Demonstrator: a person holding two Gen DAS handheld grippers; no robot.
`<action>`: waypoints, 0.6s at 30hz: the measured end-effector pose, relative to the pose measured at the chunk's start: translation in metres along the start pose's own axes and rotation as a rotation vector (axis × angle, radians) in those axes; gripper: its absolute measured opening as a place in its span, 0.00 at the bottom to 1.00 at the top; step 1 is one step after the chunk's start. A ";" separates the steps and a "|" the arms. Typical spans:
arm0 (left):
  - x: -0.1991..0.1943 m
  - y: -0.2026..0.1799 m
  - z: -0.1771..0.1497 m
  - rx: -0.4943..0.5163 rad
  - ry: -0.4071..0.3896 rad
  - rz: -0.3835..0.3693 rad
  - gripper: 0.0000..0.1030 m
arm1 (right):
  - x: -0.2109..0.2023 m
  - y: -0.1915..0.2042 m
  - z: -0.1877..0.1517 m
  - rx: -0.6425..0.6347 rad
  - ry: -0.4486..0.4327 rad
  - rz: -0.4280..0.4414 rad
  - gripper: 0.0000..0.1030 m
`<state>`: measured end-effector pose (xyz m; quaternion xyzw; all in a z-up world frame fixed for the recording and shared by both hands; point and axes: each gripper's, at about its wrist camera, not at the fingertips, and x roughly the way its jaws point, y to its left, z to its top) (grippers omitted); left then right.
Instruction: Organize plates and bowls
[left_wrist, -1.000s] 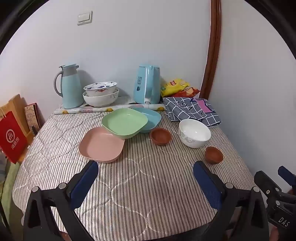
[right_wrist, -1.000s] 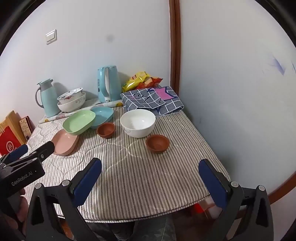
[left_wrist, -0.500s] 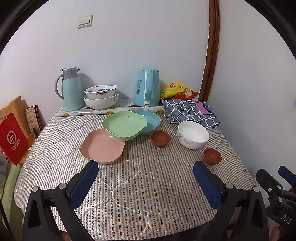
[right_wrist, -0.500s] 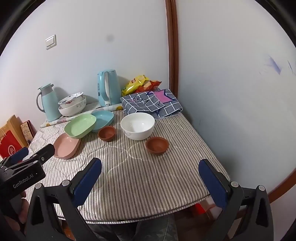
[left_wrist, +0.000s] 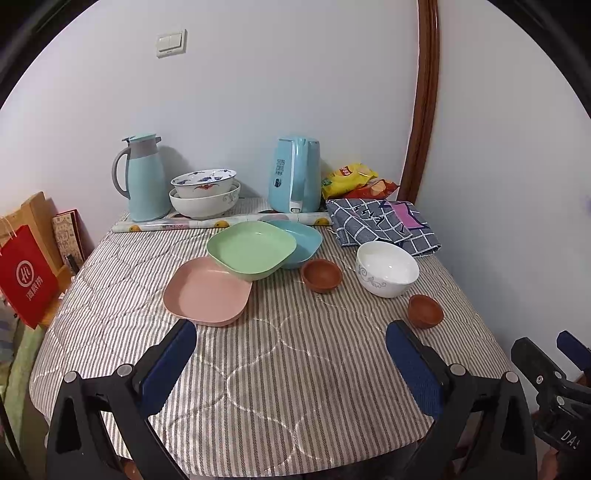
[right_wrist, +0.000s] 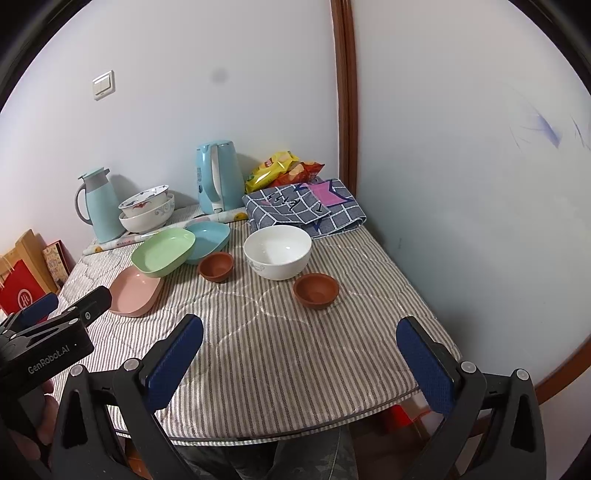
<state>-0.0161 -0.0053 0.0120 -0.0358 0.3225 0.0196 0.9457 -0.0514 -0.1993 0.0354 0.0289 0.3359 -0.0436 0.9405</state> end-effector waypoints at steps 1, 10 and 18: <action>0.000 0.000 0.000 0.000 -0.001 -0.001 1.00 | 0.000 0.000 0.000 0.001 0.000 0.000 1.00; 0.000 -0.002 0.000 0.003 -0.002 -0.002 1.00 | 0.000 -0.001 -0.001 0.003 -0.001 0.005 1.00; -0.002 -0.002 -0.001 0.001 -0.004 -0.001 1.00 | -0.001 -0.001 -0.003 0.000 -0.005 0.008 1.00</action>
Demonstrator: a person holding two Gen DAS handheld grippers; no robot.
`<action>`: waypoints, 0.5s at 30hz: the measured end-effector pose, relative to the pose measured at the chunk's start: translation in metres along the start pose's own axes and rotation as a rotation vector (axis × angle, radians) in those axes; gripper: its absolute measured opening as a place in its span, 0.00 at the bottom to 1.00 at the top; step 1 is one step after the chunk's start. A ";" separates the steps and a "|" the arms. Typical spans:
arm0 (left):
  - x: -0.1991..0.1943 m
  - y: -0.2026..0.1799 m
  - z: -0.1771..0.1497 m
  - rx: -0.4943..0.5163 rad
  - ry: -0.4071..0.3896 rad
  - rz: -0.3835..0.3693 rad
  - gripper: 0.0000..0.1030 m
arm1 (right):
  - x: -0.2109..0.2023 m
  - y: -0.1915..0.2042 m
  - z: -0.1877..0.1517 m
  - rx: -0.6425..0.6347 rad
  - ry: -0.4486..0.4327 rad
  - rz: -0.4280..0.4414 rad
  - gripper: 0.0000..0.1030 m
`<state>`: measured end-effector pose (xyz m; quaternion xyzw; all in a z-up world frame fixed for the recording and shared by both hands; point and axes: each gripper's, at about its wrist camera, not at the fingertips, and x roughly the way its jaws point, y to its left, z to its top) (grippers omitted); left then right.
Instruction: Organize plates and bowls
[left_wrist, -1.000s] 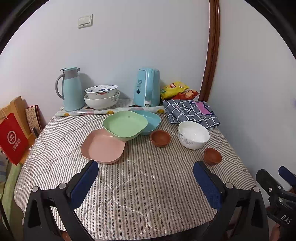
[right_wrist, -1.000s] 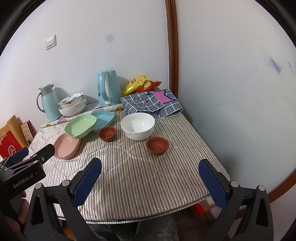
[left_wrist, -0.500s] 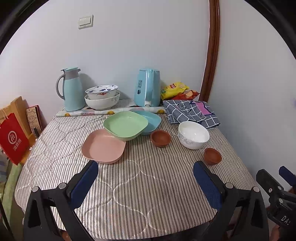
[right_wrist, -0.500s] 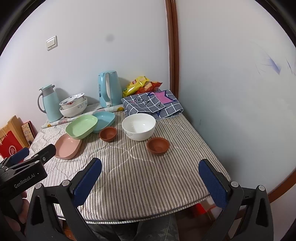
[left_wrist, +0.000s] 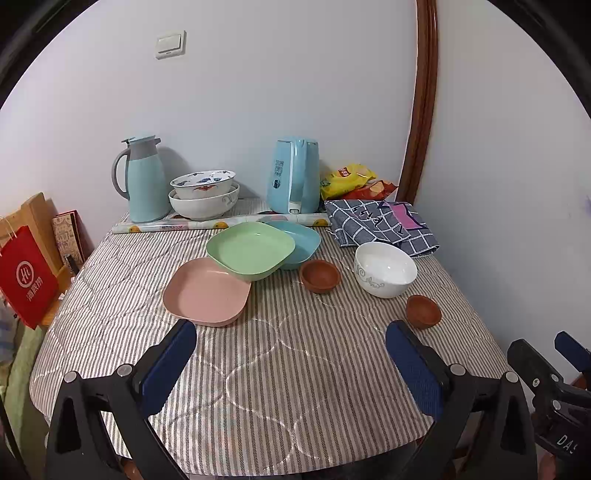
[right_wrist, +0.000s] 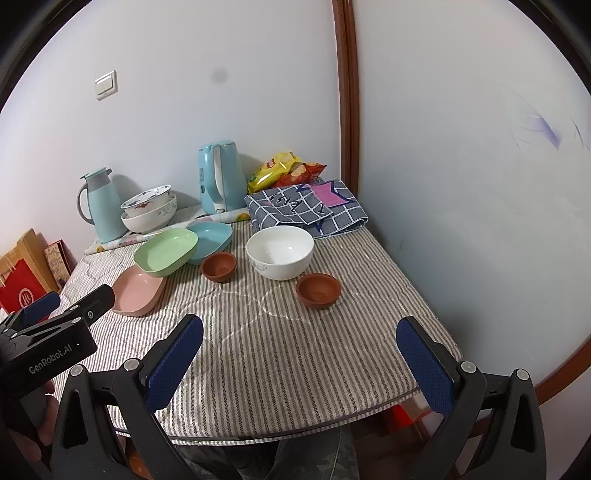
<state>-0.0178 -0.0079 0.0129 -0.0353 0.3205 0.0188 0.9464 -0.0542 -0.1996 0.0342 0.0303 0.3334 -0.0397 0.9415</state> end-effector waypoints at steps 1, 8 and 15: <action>0.000 0.000 0.000 0.000 -0.001 0.000 1.00 | 0.000 0.000 0.000 0.001 0.000 0.000 1.00; 0.000 0.000 0.001 0.000 0.000 0.001 1.00 | -0.002 0.002 0.000 -0.001 -0.003 0.001 1.00; -0.002 0.000 0.002 0.002 -0.001 0.001 1.00 | -0.004 0.002 0.001 0.000 -0.006 0.003 1.00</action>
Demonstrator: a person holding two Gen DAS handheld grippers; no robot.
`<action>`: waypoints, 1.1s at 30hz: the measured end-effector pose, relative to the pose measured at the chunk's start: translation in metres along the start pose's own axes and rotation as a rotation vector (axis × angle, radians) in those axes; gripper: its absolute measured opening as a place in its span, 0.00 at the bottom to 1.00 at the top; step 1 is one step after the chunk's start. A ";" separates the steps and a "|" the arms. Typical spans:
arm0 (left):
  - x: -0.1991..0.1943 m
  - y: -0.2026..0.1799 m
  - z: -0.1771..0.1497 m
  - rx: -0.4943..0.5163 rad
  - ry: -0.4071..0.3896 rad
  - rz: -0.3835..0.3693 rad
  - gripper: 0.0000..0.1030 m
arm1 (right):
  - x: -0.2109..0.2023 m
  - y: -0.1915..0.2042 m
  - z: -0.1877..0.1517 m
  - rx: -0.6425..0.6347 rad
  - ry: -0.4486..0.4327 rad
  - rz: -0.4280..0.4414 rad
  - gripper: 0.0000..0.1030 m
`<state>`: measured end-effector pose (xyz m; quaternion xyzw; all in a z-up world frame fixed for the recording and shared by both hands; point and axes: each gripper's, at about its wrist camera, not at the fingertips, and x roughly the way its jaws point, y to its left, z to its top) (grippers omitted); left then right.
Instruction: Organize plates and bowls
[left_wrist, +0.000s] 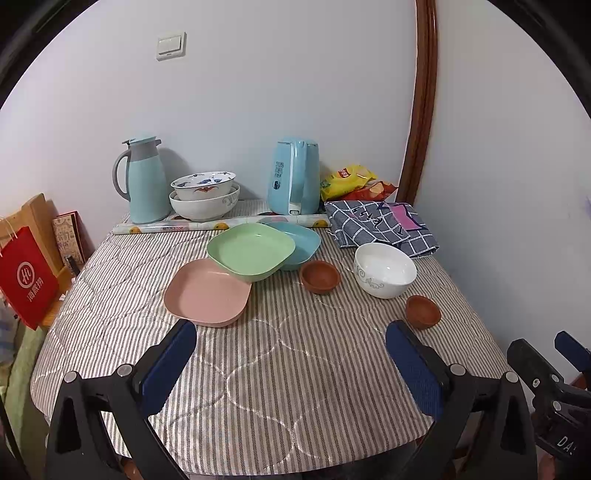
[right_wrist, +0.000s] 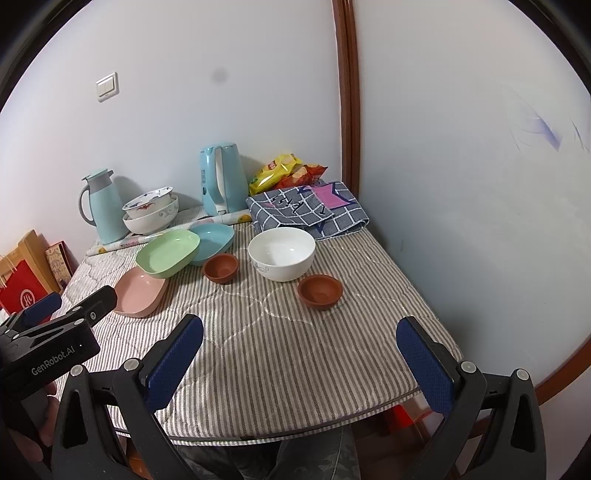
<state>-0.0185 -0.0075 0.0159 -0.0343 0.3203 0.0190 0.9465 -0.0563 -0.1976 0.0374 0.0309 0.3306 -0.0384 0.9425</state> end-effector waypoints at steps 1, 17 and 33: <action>-0.001 0.000 0.000 0.001 0.000 0.000 1.00 | 0.000 0.000 0.000 0.000 -0.001 0.000 1.00; 0.000 -0.001 0.000 -0.003 0.002 -0.004 1.00 | -0.004 0.001 0.001 -0.002 -0.003 0.000 1.00; 0.017 0.011 0.009 -0.027 0.017 -0.022 1.00 | 0.006 0.014 0.013 -0.031 -0.001 -0.001 1.00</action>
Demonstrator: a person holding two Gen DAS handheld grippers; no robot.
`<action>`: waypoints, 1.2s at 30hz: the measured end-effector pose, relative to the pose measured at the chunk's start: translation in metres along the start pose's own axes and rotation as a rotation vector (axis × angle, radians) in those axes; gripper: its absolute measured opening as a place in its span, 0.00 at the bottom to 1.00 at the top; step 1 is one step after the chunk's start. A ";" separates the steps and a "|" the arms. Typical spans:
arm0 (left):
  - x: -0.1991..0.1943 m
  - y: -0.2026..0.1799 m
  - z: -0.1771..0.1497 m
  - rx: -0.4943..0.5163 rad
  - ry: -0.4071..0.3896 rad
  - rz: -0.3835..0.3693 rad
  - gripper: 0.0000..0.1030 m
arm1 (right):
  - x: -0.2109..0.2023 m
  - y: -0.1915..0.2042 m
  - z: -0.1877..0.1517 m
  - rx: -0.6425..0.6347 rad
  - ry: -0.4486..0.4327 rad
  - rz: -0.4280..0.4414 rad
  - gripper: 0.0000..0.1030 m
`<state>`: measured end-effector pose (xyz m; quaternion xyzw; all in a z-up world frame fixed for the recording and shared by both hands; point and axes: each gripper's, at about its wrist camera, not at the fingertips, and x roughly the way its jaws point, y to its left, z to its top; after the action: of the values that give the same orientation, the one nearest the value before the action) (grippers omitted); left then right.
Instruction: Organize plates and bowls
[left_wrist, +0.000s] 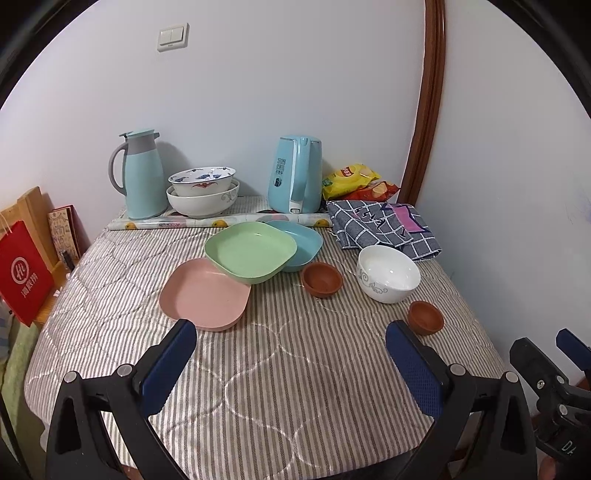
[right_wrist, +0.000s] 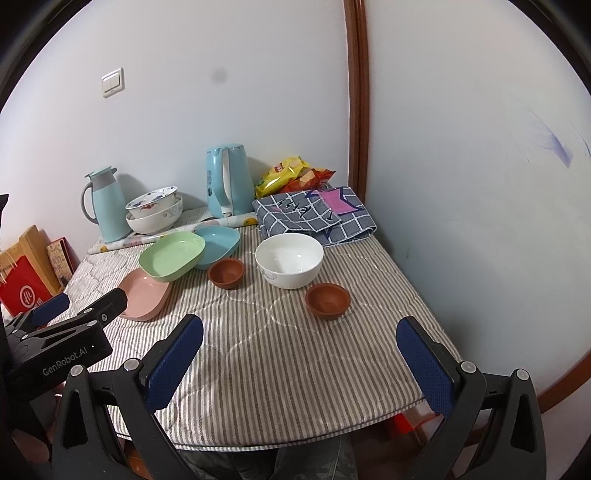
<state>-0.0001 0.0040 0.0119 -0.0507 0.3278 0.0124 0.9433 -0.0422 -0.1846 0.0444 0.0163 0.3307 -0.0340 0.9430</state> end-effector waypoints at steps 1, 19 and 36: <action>0.002 0.001 0.001 -0.003 0.003 0.000 1.00 | 0.002 0.001 0.001 -0.003 -0.001 -0.001 1.00; 0.038 0.047 0.039 -0.066 0.059 0.064 1.00 | 0.060 0.046 0.035 -0.078 0.091 0.063 1.00; 0.103 0.105 0.061 -0.166 0.124 0.113 0.93 | 0.136 0.100 0.061 -0.147 0.169 0.153 0.93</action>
<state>0.1128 0.1136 -0.0133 -0.1106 0.3857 0.0897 0.9116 0.1096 -0.0950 0.0079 -0.0250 0.4084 0.0640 0.9102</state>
